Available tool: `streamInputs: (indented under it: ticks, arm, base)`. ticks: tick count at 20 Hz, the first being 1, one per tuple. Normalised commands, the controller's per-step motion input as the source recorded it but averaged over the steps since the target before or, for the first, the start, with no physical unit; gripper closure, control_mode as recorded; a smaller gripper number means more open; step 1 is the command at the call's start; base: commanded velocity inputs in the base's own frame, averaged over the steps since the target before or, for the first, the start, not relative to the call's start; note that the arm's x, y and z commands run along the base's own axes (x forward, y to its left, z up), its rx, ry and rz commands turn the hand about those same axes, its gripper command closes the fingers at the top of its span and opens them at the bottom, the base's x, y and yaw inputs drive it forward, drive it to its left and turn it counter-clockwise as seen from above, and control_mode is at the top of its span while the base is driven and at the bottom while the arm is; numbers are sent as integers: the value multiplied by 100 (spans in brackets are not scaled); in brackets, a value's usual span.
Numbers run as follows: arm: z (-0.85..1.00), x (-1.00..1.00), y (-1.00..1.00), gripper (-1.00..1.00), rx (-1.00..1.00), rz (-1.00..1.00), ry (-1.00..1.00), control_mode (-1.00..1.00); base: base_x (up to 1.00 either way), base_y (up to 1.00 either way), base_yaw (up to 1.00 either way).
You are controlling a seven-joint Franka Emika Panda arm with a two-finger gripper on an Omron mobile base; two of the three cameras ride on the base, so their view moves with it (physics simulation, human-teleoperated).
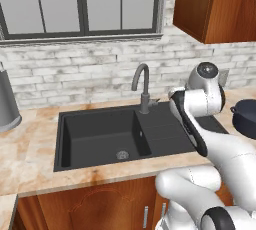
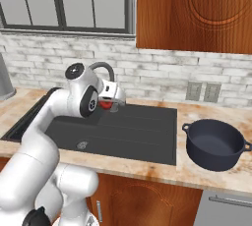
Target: Dump the bell pepper from the pot into the sink. Then turn on the water and wash the bell pepper. Then turn off the water and put the bell pepper back in the pot.
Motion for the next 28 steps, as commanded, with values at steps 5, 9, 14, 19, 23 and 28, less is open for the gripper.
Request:
streamInputs:
  ticks: [5, 9, 14, 19, 23, 28]
  arm:
    - [2, 0, -100, 100, -7, -6, 0, -100]
    - [2, 0, -100, 100, -1, -10, 0, -100]
    - [11, -1, -100, 100, 0, -11, 0, -100]
    - [9, -3, -100, 100, 0, -11, 0, -100]
    - [0, -7, -100, 100, 1, -12, 1, -100]
    - [0, -9, -100, 100, 12, -13, 3, -100]
  base:
    - [0, 0, 0]
    - [0, 0, 0]
    - [0, 0, 0]
    - [0, 0, 0]
    - [0, 0, 0]
    - [0, 0, 0]
